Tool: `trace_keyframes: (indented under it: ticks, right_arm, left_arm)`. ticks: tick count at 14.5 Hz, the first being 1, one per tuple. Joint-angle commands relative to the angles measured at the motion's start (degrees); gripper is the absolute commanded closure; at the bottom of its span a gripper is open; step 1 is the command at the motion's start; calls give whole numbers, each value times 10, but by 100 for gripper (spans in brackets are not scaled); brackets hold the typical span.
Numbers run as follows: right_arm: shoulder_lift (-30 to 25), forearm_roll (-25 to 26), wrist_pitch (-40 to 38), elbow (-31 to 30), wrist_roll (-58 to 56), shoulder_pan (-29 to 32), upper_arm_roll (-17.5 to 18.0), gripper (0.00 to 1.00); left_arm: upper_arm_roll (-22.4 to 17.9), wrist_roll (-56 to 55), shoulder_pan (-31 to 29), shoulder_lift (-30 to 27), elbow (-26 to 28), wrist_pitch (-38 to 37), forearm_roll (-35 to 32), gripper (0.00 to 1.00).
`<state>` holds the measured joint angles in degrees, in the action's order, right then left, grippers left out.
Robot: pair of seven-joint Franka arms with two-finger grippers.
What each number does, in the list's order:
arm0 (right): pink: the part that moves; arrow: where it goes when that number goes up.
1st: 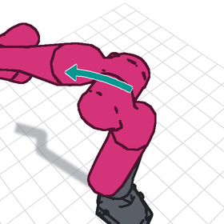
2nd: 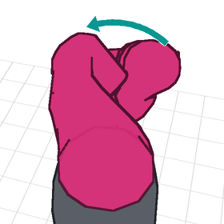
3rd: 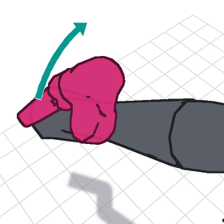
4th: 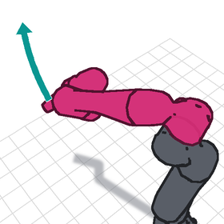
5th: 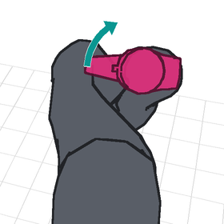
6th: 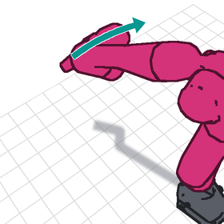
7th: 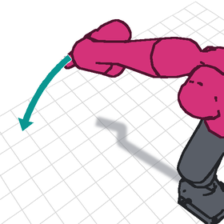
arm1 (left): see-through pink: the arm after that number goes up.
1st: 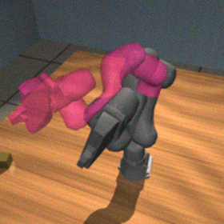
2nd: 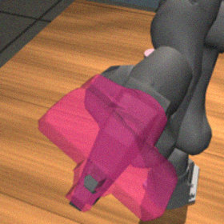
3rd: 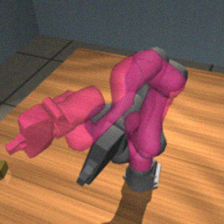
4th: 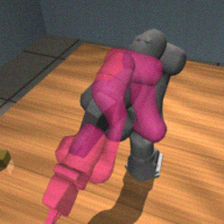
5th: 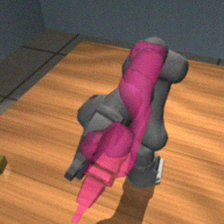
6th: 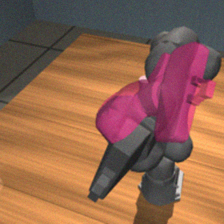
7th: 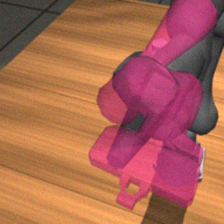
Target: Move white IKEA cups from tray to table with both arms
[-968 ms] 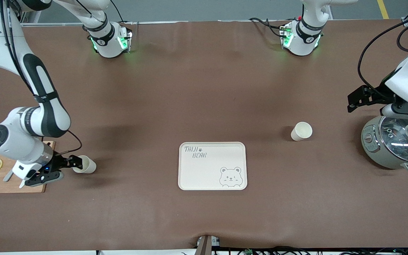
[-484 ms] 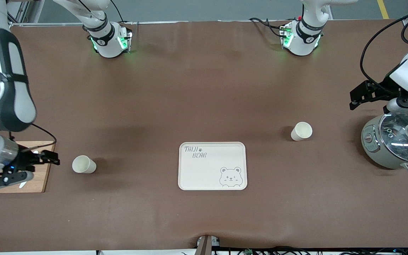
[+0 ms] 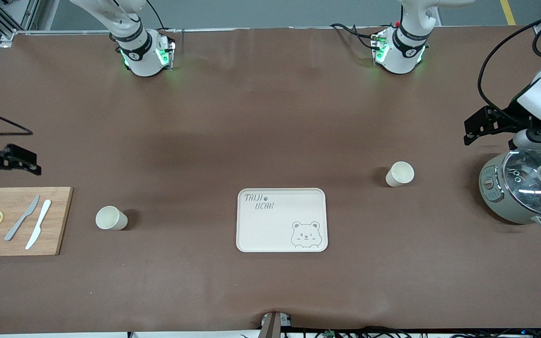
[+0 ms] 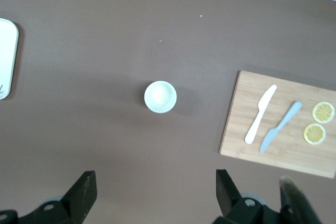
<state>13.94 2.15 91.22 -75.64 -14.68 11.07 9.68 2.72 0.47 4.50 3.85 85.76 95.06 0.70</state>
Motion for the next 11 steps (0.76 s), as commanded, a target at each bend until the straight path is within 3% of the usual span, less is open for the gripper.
trace_keyframes:
  ticks: [1, 8, 11]
  right_arm:
    - [-16, 20, -26, -5, 29, -3, 3, 0]
    - [-16, 20, -29, -6, 61, -1, -1, 0]
    - [-26, 17, -69, -2, 109, -3, 3, 0]
  left_arm:
    - [19, 8, -4, 0, -8, -12, -11, 0]
    - [21, 44, -5, 3, -8, -83, -13, 0]
    - [21, 42, -8, 3, -8, -84, -12, 0]
